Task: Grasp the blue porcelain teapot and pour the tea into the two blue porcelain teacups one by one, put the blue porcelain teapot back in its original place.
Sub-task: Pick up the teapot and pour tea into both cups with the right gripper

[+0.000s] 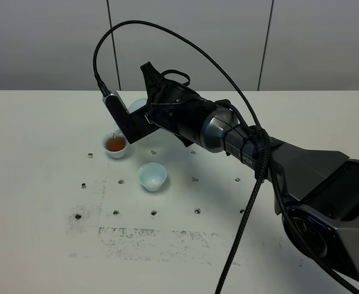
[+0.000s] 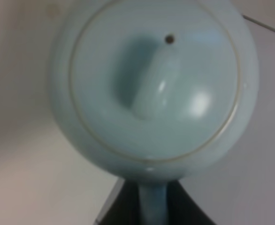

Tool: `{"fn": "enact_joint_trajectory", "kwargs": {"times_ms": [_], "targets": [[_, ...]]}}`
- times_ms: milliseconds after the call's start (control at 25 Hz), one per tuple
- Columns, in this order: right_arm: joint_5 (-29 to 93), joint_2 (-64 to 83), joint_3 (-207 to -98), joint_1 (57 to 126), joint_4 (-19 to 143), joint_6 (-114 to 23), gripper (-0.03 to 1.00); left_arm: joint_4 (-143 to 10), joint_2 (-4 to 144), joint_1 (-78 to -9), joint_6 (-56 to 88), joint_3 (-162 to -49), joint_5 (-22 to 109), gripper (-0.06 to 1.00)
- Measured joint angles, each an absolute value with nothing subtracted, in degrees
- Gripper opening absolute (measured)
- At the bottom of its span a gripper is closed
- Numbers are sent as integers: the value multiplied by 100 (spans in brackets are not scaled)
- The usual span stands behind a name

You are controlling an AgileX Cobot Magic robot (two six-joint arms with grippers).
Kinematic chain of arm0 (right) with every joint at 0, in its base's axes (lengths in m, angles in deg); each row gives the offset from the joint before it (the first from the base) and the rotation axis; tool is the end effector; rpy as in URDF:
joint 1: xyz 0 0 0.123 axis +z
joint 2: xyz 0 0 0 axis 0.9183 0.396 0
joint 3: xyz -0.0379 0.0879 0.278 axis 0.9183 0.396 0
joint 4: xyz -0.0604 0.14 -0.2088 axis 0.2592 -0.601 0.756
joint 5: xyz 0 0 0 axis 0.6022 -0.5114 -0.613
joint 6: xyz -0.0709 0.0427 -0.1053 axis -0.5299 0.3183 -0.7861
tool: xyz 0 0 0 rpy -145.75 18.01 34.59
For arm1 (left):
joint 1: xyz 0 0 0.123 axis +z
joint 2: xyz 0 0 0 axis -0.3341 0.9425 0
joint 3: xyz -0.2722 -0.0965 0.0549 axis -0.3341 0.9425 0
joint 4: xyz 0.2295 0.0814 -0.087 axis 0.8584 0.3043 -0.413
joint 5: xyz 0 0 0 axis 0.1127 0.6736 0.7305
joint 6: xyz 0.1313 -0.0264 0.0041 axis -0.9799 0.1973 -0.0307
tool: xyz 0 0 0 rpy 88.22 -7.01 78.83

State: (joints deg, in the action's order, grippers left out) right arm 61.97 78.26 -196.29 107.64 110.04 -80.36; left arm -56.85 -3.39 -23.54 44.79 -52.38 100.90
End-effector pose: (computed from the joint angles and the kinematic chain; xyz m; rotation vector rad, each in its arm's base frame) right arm 0.4857 0.3485 0.1508 -2.1480 1.1925 -0.9106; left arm 0.0330 -0.0095 0.2468 0.1707 2.0817 -0.0609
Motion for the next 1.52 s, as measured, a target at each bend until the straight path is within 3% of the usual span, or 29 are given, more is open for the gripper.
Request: {"fn": "enact_joint_trajectory", "kwargs": {"times_ms": [480,1200,1520], "targets": [[6354,7628,-19629,10596,9777,-8002,6,-5685,-339,-2354,4479,-5238,10090,22],[7997,7026,-19668,10011,7104,-8063,6,-5685,-339,-2354,4479,-5238,10090,22],[8114,7121,-19737,10006,6271,-8246,6,-5685,-339,-2354,4479,-5238,10090,22]]}}
